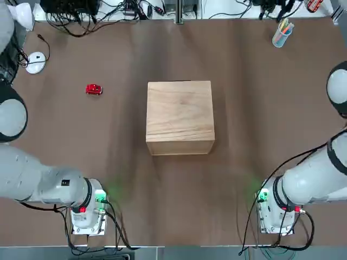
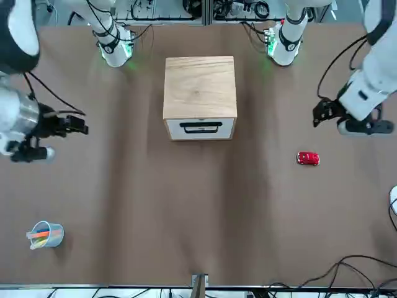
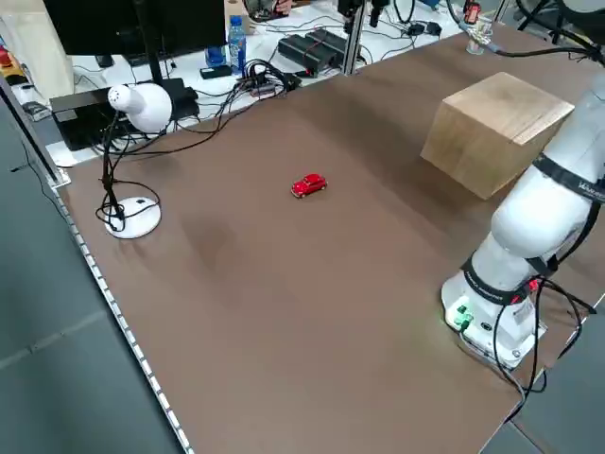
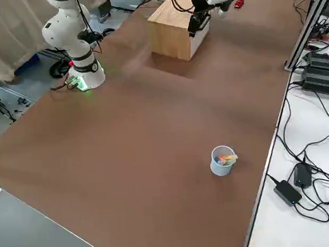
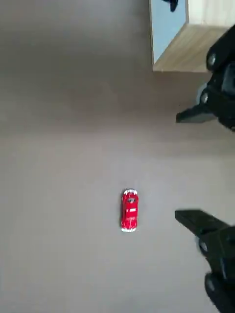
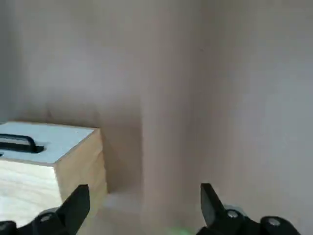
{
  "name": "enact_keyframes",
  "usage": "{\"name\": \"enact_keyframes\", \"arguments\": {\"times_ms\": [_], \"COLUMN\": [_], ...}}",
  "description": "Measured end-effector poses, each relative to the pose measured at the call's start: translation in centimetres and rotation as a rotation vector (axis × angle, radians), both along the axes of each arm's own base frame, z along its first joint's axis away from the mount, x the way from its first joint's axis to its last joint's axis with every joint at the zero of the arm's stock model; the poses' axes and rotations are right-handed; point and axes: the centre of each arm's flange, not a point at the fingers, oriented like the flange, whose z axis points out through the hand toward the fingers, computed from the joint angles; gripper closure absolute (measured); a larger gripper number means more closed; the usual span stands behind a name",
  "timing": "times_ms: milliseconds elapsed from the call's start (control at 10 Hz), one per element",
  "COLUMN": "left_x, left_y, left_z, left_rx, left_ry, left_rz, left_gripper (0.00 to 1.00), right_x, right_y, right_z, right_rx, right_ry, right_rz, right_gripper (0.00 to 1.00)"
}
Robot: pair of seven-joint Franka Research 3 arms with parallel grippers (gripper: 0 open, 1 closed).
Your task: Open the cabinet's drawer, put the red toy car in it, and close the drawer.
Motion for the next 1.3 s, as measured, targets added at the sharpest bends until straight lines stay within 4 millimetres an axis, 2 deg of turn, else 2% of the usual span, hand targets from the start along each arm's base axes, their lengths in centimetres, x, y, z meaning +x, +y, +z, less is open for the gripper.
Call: {"name": "enact_keyframes", "arguments": {"times_ms": [200,400,500,700,900,1000,1300], "left_x": [-0.7,-1.7,-2.4,-3.4,-3.6,-3.9,-5.3], "left_y": [-5.6,-10.2,-12.7,-17.1,-19.9,-21.1,-25.0], "left_z": [-2.1,-4.1,-5.5,-9.0,-12.0,-13.3,-17.1], "left_rx": [0.001,0.004,0.005,-0.001,-0.027,-0.039,-0.050], "left_ry": [0.044,0.087,0.115,0.180,0.215,0.232,0.285], "left_rz": [0.008,0.015,0.014,-0.014,-0.056,-0.072,-0.097], "left_gripper": [0.62,0.92,0.98,0.98,0.98,0.99,0.99], "right_x": [1.6,2.7,3.0,3.3,3.8,3.9,3.9], "right_y": [6.1,11.2,13.0,15.1,16.4,17.0,19.3], "right_z": [-4.8,-8.1,-9.3,-13.1,-17.9,-19.2,-19.4], "right_rx": [0.103,0.272,0.349,0.531,0.724,0.785,0.965], "right_ry": [0.027,0.014,0.008,0.020,-0.003,-0.016,-0.024], "right_rz": [0.036,0.092,0.127,0.215,0.310,0.336,0.269], "right_gripper": [0.00,0.00,0.00,0.00,0.00,0.00,0.00]}}
